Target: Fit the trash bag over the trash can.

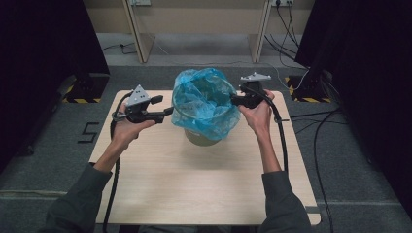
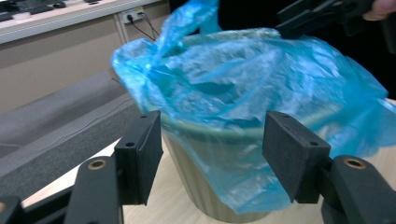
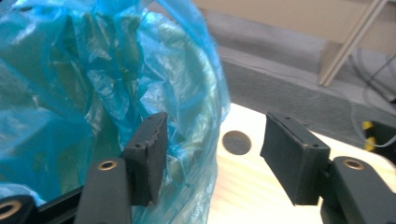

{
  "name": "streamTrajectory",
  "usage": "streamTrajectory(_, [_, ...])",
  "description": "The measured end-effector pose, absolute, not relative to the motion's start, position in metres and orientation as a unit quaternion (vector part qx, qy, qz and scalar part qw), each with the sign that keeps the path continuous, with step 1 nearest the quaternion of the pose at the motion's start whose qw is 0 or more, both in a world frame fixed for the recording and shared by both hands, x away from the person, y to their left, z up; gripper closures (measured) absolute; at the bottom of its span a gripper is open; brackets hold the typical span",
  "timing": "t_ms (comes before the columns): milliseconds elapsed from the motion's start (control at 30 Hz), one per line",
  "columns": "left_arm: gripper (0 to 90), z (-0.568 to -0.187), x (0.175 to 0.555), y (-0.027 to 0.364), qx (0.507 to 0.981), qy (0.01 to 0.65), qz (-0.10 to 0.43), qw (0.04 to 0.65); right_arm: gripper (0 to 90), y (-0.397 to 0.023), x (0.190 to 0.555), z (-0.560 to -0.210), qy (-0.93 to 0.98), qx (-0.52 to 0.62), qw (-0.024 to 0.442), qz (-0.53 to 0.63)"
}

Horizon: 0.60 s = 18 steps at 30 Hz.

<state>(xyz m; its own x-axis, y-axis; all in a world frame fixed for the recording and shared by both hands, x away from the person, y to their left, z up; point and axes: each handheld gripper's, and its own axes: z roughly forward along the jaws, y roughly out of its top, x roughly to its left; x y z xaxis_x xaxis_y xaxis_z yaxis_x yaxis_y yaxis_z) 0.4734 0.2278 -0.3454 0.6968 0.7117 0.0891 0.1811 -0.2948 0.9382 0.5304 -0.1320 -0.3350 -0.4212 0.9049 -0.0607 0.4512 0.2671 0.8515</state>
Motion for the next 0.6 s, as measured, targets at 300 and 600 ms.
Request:
streamTrajectory(300, [36.7, -0.344, 0.476, 0.227, 0.762, 0.299, 0.257, 0.514, 35.0, -0.100, 0.475, -0.331, 0.765, 0.424, 0.272, 0.402])
streamTrajectory(600, [33.0, -0.341, 0.483, 0.234, 0.753, 0.319, 0.260, 0.514, 45.6, -0.125, 0.505, -0.341, 0.752, 0.454, 0.243, 0.412])
